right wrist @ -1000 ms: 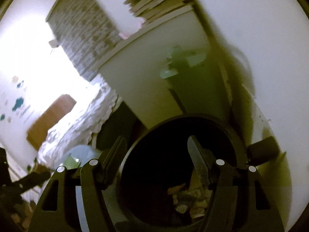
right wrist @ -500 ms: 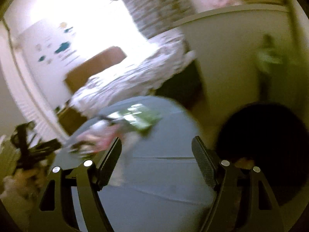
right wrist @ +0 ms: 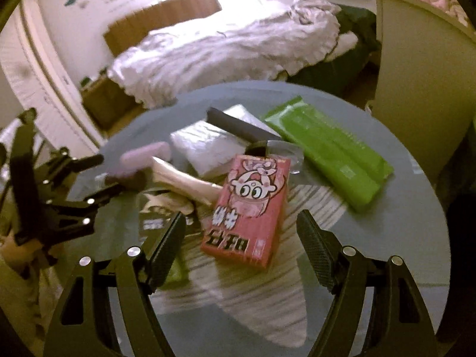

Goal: Collect trash
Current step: 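Grasp the purple bottle with the left tool while the right tool grasps another pink milk carton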

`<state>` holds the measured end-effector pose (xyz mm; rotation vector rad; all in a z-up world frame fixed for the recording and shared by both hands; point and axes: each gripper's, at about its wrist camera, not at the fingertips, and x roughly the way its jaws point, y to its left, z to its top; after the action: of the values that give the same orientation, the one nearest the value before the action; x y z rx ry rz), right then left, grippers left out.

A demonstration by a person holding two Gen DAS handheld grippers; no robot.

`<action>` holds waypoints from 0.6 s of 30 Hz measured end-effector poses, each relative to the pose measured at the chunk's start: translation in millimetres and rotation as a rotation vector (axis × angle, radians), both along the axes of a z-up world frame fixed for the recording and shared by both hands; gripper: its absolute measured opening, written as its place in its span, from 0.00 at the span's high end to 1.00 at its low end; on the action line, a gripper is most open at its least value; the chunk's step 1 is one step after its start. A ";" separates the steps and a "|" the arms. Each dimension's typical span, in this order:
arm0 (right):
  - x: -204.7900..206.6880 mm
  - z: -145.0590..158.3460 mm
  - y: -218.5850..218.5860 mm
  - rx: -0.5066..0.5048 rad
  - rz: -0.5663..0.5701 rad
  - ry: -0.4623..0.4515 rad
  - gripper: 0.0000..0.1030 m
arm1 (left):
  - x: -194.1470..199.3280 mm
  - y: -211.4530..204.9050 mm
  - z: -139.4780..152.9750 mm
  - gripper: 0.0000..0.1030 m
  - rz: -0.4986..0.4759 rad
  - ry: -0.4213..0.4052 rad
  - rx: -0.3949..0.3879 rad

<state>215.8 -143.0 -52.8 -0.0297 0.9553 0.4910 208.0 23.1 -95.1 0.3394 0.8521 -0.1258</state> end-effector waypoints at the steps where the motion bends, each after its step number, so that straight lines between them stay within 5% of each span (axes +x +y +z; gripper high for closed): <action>1: 4.3 -2.5 0.8 -0.023 -0.004 0.002 0.29 | 0.0 -4.2 -2.3 0.46 -0.007 0.014 0.009; 4: 7.8 -15.0 5.4 -0.047 -0.005 0.022 0.41 | -1.0 -11.4 -5.6 0.55 -0.029 0.025 0.032; 10: 1.2 -20.4 -5.2 -0.022 -0.016 -0.006 0.46 | -6.9 -17.7 -4.5 0.57 0.009 0.040 0.010; 18: -41.2 7.3 -101.7 0.336 -0.059 -0.078 0.47 | -55.2 -19.4 28.4 0.57 0.031 -0.020 -0.294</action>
<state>174.6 -244.8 -45.5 0.2801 0.7854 0.5862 152.9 3.7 -66.7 0.0513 0.8053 -0.2158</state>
